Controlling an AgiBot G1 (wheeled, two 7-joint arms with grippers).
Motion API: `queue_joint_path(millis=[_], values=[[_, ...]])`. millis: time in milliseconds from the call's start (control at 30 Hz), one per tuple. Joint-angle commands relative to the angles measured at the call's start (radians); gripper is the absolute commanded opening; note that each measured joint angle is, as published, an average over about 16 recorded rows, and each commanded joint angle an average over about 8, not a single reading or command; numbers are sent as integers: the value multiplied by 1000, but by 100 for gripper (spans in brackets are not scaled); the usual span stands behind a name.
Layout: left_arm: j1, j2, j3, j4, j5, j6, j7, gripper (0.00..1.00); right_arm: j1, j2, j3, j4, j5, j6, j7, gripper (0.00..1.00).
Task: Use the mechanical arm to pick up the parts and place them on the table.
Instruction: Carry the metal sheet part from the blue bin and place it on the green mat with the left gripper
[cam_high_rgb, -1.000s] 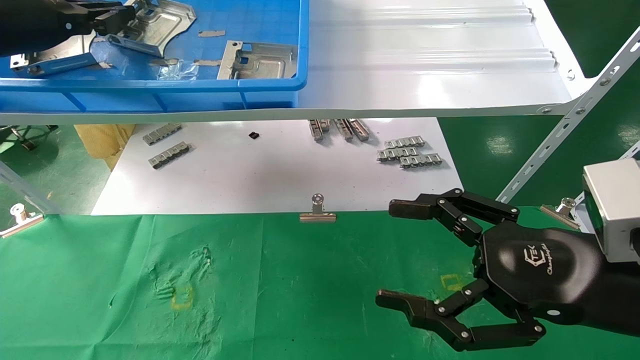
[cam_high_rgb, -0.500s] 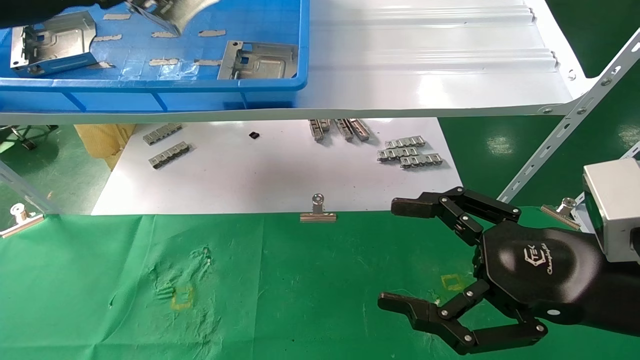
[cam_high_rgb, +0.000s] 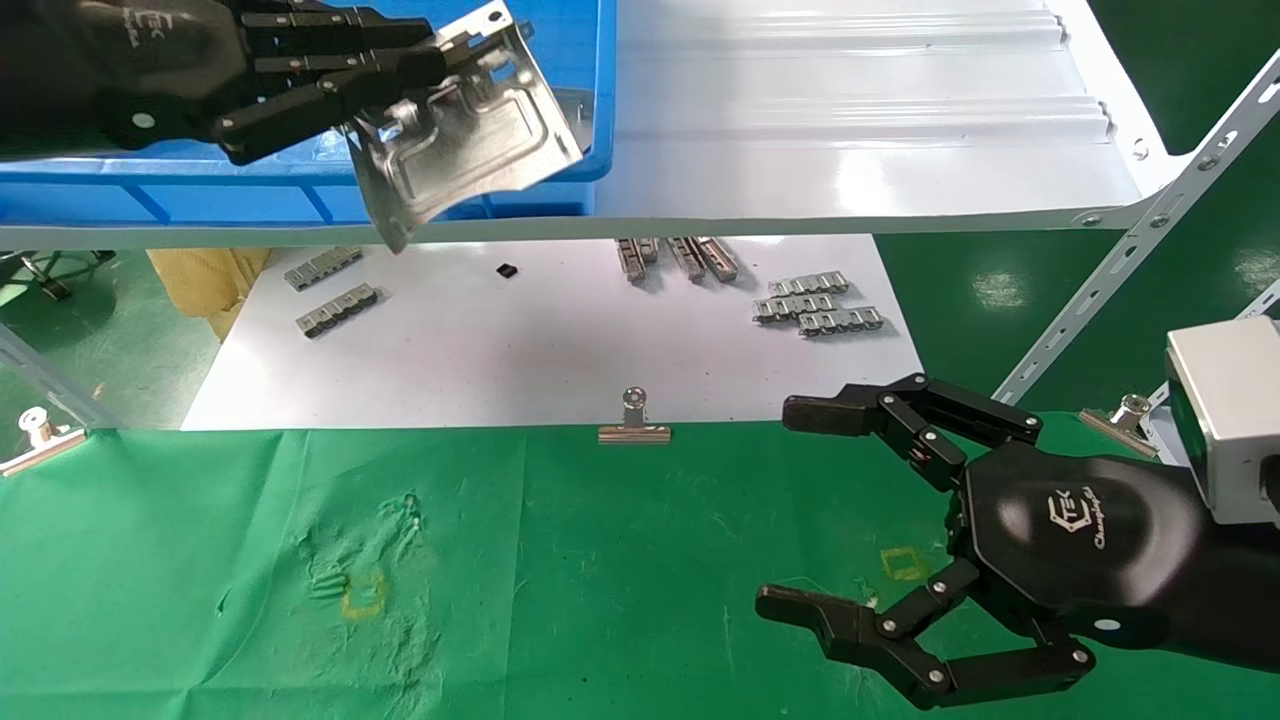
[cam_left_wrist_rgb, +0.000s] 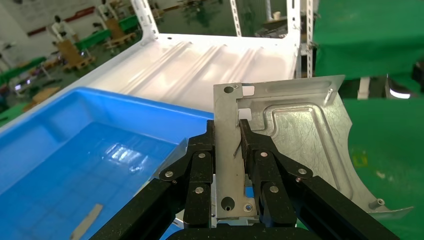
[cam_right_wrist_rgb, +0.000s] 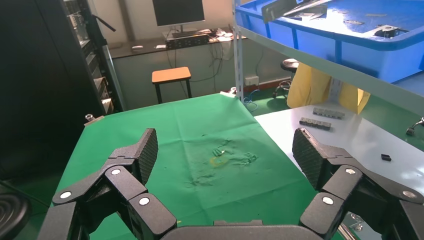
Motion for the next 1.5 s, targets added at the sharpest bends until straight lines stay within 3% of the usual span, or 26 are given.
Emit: queue_joint_path(millis=[33,300,433,767,1167,1200,1433,1467,1500], values=[[18,-4,3,-33,-13,16,20,0,0,0,0,0,0,0,0,100],[166,-126,127,-347,-205,14,67,0,0,0,0,0,0,0,0,100],[197,-170,214,-401,-220,5,109,0,0,0,0,0,0,0,0,100],[209,-198,410,-380,-100,-4,299,0,0,0,0,0,0,0,0,100],[244,-155,543,-218,-45,-11,394,0,0,0,0,0,0,0,0,100],[247,-150,549,-205,-45,-11,402,6,0,0,0,0,0,0,0,100],[249,-120,587,-128,-49,-10,458,93,0,0,0,0,0,0,0,100],[248,-115,592,-118,-49,-10,467,100,0,0,0,0,0,0,0,100],[247,-110,597,-107,-49,-10,475,100,0,0,0,0,0,0,0,100]])
